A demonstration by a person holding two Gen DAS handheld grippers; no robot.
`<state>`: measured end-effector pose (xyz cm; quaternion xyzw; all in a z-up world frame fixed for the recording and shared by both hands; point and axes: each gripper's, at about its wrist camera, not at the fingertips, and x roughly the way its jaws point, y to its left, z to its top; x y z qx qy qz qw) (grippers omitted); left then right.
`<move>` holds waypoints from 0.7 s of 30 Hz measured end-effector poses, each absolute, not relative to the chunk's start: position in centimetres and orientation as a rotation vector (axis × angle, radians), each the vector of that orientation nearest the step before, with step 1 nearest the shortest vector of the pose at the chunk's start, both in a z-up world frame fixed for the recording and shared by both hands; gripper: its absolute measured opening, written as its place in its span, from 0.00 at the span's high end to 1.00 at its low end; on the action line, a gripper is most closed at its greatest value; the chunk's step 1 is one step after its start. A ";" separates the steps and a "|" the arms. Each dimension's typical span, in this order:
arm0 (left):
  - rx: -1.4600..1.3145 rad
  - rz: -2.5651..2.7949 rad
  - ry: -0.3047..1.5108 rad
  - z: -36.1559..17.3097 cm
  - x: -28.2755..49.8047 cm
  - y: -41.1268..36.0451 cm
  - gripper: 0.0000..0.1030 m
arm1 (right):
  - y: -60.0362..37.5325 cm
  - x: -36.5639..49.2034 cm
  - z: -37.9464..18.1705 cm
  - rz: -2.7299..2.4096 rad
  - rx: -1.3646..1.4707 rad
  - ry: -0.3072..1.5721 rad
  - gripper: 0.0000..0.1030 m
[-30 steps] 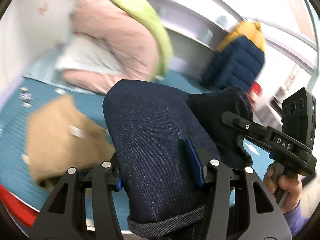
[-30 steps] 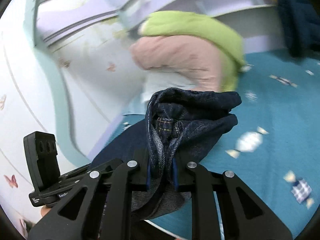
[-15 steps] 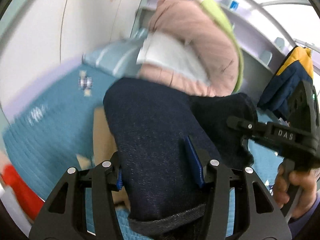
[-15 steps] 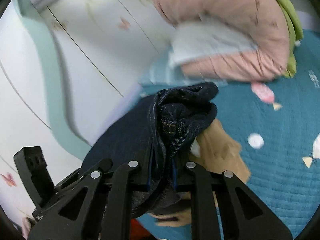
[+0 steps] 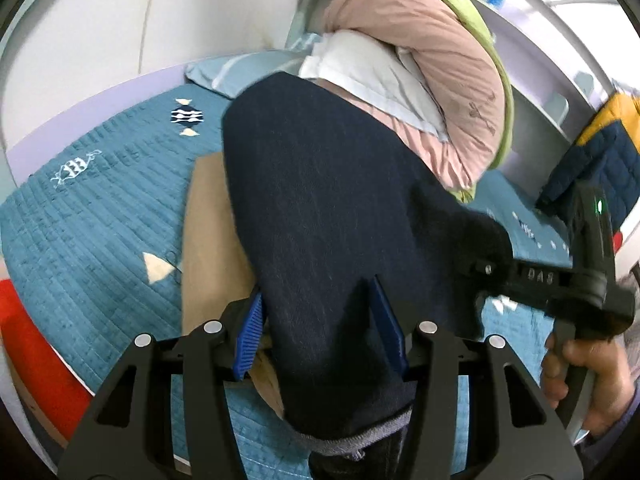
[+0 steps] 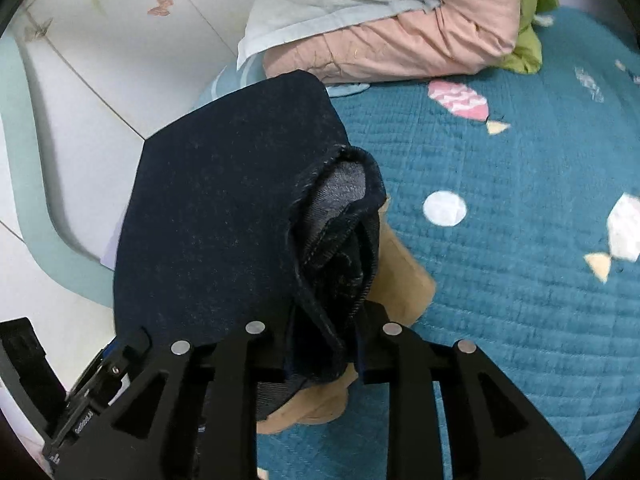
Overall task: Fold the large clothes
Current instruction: 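Fold the denim bundle in half with both grippers onto the tan garment, then open both grippers and release the folded denim jacket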
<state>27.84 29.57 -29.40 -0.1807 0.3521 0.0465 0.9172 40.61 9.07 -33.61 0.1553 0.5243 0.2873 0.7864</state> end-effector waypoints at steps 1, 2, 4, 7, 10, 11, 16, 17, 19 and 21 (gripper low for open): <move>-0.380 0.106 0.719 -29.2 27.9 30.0 0.50 | 9.2 40.6 -33.4 0.634 0.367 1.136 0.80; -0.379 0.120 0.715 -29.0 28.0 30.4 0.50 | 9.3 40.5 -33.3 0.658 0.415 1.145 0.80; -0.362 0.139 0.719 -28.5 28.1 30.9 0.50 | 9.7 40.4 -33.1 0.675 0.453 1.149 0.80; -0.354 0.149 0.725 -27.6 28.1 31.2 0.49 | 10.5 40.1 -33.0 0.639 0.370 1.164 0.77; -0.317 0.174 0.736 -26.6 27.6 30.9 0.36 | 9.7 39.8 -33.3 0.599 0.348 1.165 0.55; -0.305 0.188 0.741 -26.3 27.4 30.7 0.31 | 9.4 39.6 -33.3 0.586 0.335 1.155 0.48; -0.263 0.248 0.753 -24.5 25.7 29.3 0.14 | 6.5 37.5 -31.9 0.578 0.297 1.114 0.42; -0.257 0.256 0.754 -24.1 25.4 28.9 0.14 | 5.9 37.0 -31.4 0.575 0.282 1.106 0.42; -0.236 0.285 0.750 -22.8 24.0 27.5 0.11 | 4.4 35.2 -29.5 0.581 0.243 1.070 0.41; -0.207 0.314 0.745 -21.4 22.7 25.9 0.10 | 2.8 33.2 -27.3 0.586 0.201 1.027 0.31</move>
